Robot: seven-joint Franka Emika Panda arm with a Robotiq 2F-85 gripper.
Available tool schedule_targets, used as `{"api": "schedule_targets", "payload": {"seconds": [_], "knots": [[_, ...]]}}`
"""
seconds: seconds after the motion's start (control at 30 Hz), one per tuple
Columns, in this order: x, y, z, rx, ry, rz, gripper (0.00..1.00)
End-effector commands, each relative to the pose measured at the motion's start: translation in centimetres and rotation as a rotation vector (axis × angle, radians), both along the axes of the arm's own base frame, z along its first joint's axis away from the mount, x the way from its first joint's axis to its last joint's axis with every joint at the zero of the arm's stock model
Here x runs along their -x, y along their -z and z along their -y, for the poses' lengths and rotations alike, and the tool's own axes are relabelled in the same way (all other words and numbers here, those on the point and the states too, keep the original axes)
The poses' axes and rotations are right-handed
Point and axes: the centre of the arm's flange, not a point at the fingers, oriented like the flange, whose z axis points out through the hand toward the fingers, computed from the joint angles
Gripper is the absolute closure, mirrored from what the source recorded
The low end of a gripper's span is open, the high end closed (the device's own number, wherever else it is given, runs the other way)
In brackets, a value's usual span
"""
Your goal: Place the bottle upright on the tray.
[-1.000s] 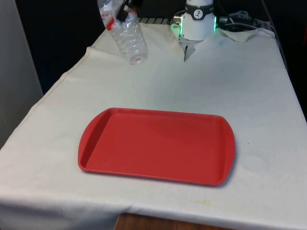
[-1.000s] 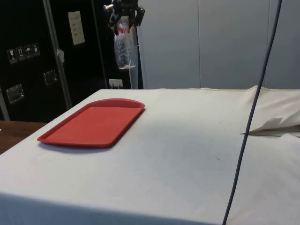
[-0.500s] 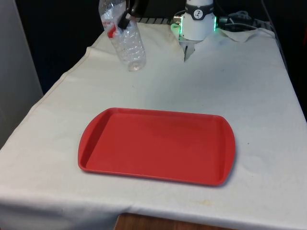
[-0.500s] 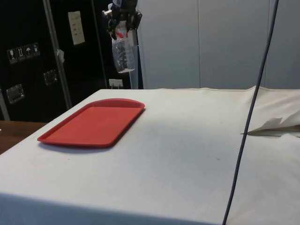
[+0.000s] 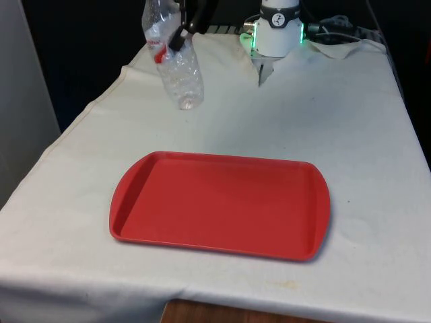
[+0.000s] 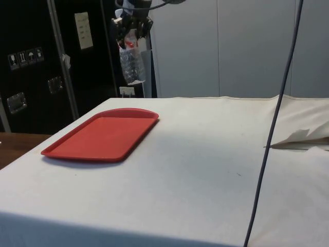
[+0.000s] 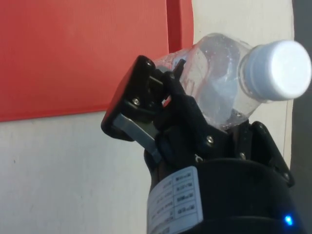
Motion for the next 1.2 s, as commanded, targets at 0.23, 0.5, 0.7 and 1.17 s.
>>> {"api": "schedule_targets", "payload": {"seconds": [0.23, 0.5, 0.7, 1.17], "knots": [[-0.5, 0.8, -0.5, 0.005, -0.036, 0.025, 0.66], [-1.7, 1.3, -0.8, 0.012, -0.046, 0.049, 0.66], [-2.2, 1.5, -0.9, 0.024, -0.06, 0.063, 0.66], [-2.6, 2.7, -1.3, 0.057, -0.126, 0.105, 0.66]]}}
